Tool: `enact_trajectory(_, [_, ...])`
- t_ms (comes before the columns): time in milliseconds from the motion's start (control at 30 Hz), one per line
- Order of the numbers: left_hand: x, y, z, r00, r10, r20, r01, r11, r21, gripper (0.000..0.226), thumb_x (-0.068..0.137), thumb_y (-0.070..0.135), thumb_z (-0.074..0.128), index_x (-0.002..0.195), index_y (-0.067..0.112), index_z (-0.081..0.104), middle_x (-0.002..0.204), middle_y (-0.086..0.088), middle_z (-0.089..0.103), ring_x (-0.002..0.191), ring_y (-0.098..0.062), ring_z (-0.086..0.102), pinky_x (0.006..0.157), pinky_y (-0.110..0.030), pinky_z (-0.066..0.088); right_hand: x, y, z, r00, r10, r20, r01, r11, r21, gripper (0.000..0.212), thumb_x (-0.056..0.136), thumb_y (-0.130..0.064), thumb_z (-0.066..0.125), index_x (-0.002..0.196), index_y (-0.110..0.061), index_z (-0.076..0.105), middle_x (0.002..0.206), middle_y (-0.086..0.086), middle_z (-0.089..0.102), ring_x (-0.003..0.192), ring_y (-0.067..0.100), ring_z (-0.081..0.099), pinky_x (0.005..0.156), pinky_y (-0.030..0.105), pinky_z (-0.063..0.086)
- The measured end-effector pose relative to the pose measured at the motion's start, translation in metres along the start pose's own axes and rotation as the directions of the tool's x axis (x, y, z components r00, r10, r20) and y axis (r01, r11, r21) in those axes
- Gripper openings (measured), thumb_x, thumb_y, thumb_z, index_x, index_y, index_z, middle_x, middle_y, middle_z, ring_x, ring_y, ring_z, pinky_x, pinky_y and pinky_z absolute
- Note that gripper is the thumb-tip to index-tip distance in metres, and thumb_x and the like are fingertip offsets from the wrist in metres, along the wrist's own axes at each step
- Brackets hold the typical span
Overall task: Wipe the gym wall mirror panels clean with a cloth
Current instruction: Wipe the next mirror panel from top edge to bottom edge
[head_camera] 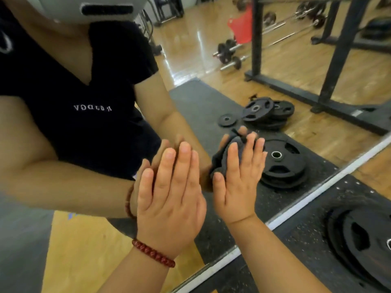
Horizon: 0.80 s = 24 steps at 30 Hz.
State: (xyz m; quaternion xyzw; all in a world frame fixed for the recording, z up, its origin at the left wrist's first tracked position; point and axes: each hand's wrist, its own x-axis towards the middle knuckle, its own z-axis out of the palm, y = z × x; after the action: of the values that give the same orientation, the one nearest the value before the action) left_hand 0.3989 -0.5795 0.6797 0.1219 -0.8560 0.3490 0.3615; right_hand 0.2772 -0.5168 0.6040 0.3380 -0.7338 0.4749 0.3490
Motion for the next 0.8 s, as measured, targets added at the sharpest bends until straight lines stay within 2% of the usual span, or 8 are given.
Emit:
enact_trajectory(67, [-0.002,0.007,0.007,0.999,-0.040,-0.026,0.040,0.999,0.021,0.075,0.091,0.029,0.051,0.155,0.004,0.022,0.165,-0.011,0.006,0.152,-0.026,-0.002,0.123,-0.045,-0.002,-0.021,0.007,0.005,0.999,-0.003,0.032,0.003,1.000,-0.007,0.058,0.106,-0.045,0.017,0.157,-0.032,-0.006,0.165,-0.004,-0.016,0.152,0.027,-0.011,0.121,0.055,-0.002])
enact_trajectory(133, [-0.002,0.010,0.011,0.994,-0.066,-0.082,0.067,0.998,-0.003,0.073,0.092,0.028,0.051,0.155,0.004,0.023,0.162,-0.009,0.013,0.152,-0.025,-0.001,0.123,-0.044,0.000,-0.017,0.005,0.001,0.996,-0.084,0.037,0.082,0.996,0.030,0.057,0.106,-0.043,0.020,0.158,-0.032,0.000,0.166,-0.002,-0.012,0.152,0.028,-0.009,0.120,0.055,-0.002])
enact_trajectory(233, [-0.005,0.011,0.015,0.981,-0.095,-0.167,0.089,0.995,-0.038,0.065,0.094,0.024,0.052,0.152,0.002,0.033,0.158,-0.013,0.021,0.150,-0.025,0.012,0.123,-0.045,0.007,0.023,-0.006,-0.009,0.972,-0.234,-0.037,0.236,0.969,0.078,0.052,0.102,-0.036,0.034,0.153,-0.024,0.026,0.161,0.006,0.021,0.149,0.034,0.013,0.119,0.059,0.006])
enact_trajectory(300, [-0.007,0.012,0.017,0.974,-0.104,-0.203,0.092,0.993,-0.068,0.061,0.094,0.022,0.051,0.150,0.002,0.036,0.157,-0.013,0.026,0.148,-0.029,0.021,0.122,-0.045,0.010,0.036,-0.008,-0.010,0.955,-0.281,-0.095,0.287,0.956,0.054,0.052,0.100,-0.034,0.038,0.150,-0.021,0.030,0.157,0.012,0.033,0.146,0.038,0.022,0.118,0.062,0.012])
enact_trajectory(400, [-0.009,0.012,0.020,0.965,-0.087,-0.246,0.078,0.996,-0.047,0.059,0.095,0.022,0.049,0.149,0.002,0.038,0.156,-0.014,0.030,0.147,-0.032,0.027,0.122,-0.043,0.011,0.012,0.010,0.000,0.945,-0.306,-0.113,0.307,0.952,-0.005,0.052,0.101,-0.036,0.036,0.151,-0.023,0.027,0.158,0.005,0.023,0.149,0.032,0.018,0.118,0.061,0.013])
enact_trajectory(500, [-0.023,0.018,0.027,0.963,-0.093,-0.254,0.092,0.996,-0.018,0.061,0.096,0.023,0.046,0.151,0.000,0.033,0.158,-0.015,0.027,0.148,-0.032,0.023,0.123,-0.044,0.010,-0.036,0.039,0.017,0.949,-0.301,-0.091,0.299,0.953,-0.042,0.052,0.104,-0.038,0.031,0.153,-0.025,0.021,0.161,-0.003,0.013,0.151,0.024,0.007,0.121,0.052,0.007])
enact_trajectory(600, [-0.042,0.029,0.038,0.970,-0.071,-0.231,0.082,0.996,0.041,0.064,0.096,0.024,0.044,0.152,-0.001,0.028,0.160,-0.016,0.023,0.149,-0.032,0.019,0.123,-0.044,0.009,-0.062,0.055,0.025,0.948,-0.311,-0.066,0.307,0.950,-0.062,0.052,0.106,-0.040,0.027,0.155,-0.027,0.016,0.164,-0.007,0.003,0.152,0.022,0.003,0.121,0.048,0.004])
enact_trajectory(800, [-0.075,0.043,0.055,0.971,-0.052,-0.232,0.064,0.997,0.043,0.064,0.094,0.024,0.047,0.151,0.000,0.032,0.159,-0.016,0.026,0.149,-0.031,0.023,0.121,-0.048,0.018,-0.028,0.020,0.010,0.925,-0.372,-0.074,0.374,0.927,0.016,0.052,0.103,-0.039,0.034,0.154,-0.028,0.028,0.163,0.003,0.020,0.152,0.026,0.011,0.122,0.050,0.005])
